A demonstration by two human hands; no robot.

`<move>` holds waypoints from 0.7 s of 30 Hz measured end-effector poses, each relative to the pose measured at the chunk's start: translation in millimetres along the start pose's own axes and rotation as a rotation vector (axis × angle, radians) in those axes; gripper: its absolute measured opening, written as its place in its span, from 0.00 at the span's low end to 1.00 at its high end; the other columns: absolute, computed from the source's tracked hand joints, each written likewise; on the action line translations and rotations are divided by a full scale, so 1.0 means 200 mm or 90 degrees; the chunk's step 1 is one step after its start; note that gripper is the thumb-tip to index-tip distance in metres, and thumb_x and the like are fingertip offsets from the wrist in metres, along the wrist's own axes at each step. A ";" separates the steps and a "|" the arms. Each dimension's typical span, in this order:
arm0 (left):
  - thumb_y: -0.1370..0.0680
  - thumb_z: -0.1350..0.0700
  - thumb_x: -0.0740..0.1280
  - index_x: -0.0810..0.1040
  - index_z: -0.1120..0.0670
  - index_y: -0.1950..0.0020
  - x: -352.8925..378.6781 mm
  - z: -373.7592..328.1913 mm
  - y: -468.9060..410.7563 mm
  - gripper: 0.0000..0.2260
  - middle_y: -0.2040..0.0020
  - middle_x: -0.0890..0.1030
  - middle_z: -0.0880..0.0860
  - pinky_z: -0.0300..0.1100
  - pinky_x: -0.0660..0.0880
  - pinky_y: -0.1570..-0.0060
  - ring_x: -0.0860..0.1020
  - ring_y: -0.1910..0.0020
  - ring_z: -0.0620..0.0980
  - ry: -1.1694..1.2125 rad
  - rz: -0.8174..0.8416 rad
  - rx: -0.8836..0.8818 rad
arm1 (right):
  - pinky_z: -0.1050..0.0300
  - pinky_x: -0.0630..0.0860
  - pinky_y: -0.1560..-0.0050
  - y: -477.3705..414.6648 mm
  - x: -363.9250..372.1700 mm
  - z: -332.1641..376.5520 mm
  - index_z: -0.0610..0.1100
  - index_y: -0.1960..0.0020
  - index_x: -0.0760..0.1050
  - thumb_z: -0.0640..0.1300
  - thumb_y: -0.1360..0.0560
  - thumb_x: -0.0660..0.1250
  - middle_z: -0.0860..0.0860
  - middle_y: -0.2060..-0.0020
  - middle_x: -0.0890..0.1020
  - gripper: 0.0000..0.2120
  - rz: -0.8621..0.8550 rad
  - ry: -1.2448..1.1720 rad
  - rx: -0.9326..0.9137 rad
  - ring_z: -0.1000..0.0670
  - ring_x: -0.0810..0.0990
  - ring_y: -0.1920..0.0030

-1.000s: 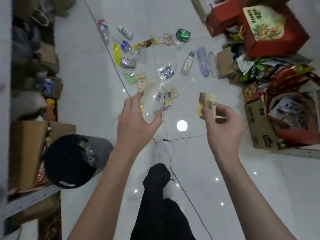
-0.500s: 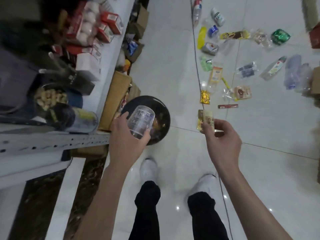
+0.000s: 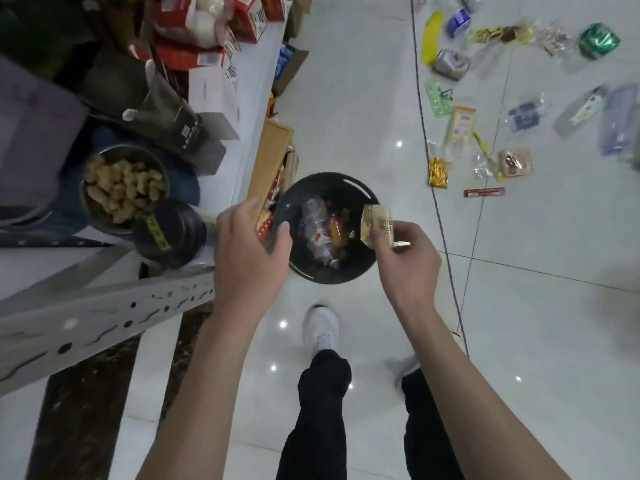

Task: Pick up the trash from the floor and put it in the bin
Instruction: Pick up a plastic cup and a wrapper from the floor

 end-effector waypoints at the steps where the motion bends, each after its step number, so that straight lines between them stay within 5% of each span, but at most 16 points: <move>1: 0.22 0.42 0.65 0.66 0.44 0.29 -0.02 -0.01 -0.02 0.23 0.33 0.68 0.45 0.30 0.68 0.51 0.69 0.40 0.40 0.001 -0.002 0.004 | 0.67 0.72 0.59 0.00 0.01 0.02 0.59 0.49 0.75 0.60 0.23 0.69 0.66 0.58 0.79 0.07 0.003 0.004 -0.005 0.64 0.80 0.58; 8: 0.20 0.43 0.64 0.68 0.45 0.30 -0.03 -0.18 -0.08 0.20 0.38 0.66 0.40 0.26 0.63 0.61 0.68 0.43 0.38 0.001 -0.013 0.033 | 0.70 0.73 0.55 -0.03 -0.04 0.05 0.51 0.37 0.79 0.63 0.26 0.72 0.57 0.46 0.82 0.23 0.065 0.042 -0.015 0.59 0.82 0.53; 12: 0.20 0.44 0.63 0.69 0.47 0.31 0.05 -0.31 -0.08 0.19 0.40 0.67 0.42 0.40 0.76 0.49 0.75 0.42 0.46 0.000 -0.017 0.036 | 0.70 0.70 0.58 -0.11 -0.17 -0.02 0.53 0.38 0.78 0.63 0.25 0.71 0.58 0.46 0.82 0.21 0.047 0.031 0.015 0.63 0.80 0.56; 17: 0.20 0.46 0.64 0.70 0.49 0.32 0.27 -0.56 0.02 0.18 0.40 0.70 0.45 0.34 0.71 0.48 0.73 0.40 0.47 -0.037 -0.007 0.044 | 0.67 0.73 0.56 -0.26 -0.52 -0.16 0.55 0.39 0.78 0.62 0.26 0.71 0.61 0.49 0.82 0.18 0.008 -0.023 0.049 0.61 0.82 0.53; 21: 0.20 0.48 0.66 0.71 0.51 0.31 0.54 -0.96 0.17 0.19 0.33 0.72 0.51 0.50 0.71 0.34 0.72 0.35 0.50 -0.035 0.020 0.065 | 0.62 0.77 0.52 -0.44 -1.04 -0.30 0.55 0.40 0.79 0.59 0.26 0.72 0.61 0.50 0.83 0.17 -0.040 -0.074 0.068 0.60 0.83 0.53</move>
Point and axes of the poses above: each hand's wrist, its own y-axis away from the middle knuckle, its own x-axis out of the palm, z = x × y, the point moved 1 cm from there along -y, towards the middle knuckle
